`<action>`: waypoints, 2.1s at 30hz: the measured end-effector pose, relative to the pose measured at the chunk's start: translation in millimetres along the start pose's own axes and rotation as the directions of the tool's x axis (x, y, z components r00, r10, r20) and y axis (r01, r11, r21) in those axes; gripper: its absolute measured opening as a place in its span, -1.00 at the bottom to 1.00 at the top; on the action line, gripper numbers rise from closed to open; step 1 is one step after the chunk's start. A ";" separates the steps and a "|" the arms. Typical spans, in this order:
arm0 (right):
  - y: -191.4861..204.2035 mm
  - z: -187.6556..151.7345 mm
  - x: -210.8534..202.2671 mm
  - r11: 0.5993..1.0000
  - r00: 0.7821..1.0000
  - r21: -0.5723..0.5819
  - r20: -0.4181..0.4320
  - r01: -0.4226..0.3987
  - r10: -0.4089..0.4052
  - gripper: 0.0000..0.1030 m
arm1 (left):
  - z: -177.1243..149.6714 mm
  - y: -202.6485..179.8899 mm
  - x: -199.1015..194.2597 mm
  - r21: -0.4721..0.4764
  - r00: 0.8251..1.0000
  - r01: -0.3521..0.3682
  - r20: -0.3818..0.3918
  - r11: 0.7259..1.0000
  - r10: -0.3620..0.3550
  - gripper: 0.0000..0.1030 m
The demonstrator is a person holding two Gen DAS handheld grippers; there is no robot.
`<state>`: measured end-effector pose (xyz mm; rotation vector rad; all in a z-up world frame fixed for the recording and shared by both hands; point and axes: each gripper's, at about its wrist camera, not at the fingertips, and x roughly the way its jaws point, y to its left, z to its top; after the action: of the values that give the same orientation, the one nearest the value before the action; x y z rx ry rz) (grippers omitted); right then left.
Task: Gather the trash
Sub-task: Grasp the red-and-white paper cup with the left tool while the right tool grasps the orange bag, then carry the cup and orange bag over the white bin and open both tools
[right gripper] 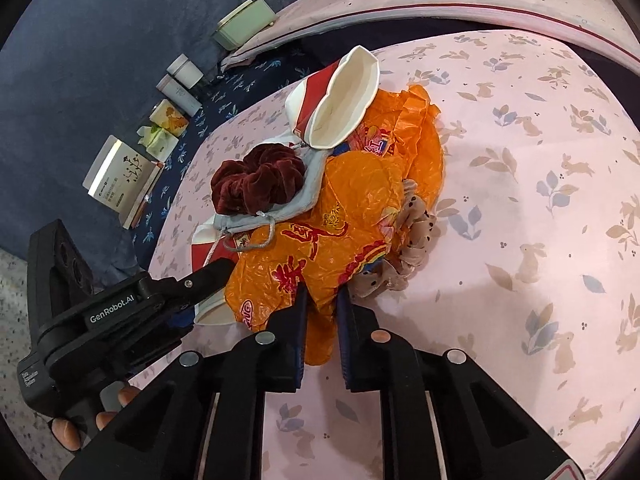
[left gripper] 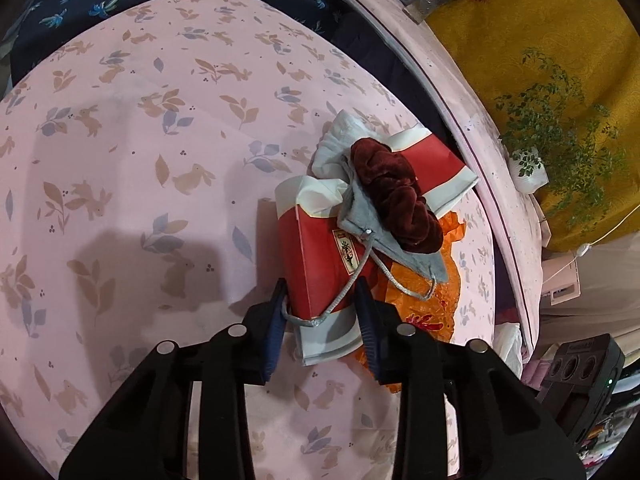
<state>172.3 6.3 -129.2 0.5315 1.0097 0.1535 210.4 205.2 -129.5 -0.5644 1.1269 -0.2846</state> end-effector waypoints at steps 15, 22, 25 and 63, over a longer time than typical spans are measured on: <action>2.8 9.6 -85.2 0.971 0.963 -0.126 0.205 0.205 -0.177 -0.84 | -22.4 -81.7 -54.0 0.247 0.973 -0.173 0.195 0.953 0.126 -0.53; -12.9 22.0 -137.3 0.957 0.924 -0.115 0.313 0.265 -0.218 -0.84 | -33.0 -132.1 -65.5 0.322 0.971 -0.153 0.226 0.934 0.081 -0.53; -23.6 27.2 -156.8 0.958 0.911 -0.093 0.345 0.273 -0.226 -0.84 | -39.3 -159.1 -66.4 0.361 0.971 -0.143 0.231 0.921 0.061 -0.53; -227.1 -6.6 -317.1 0.878 0.757 0.295 0.448 0.378 -0.476 -0.83 | -193.2 -408.4 17.6 0.747 0.991 0.098 -0.013 0.658 -0.133 -0.41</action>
<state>-29.3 -302.1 -1.0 0.4604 0.5979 -0.4866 68.5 -195.2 25.3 0.1078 0.8249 -0.8049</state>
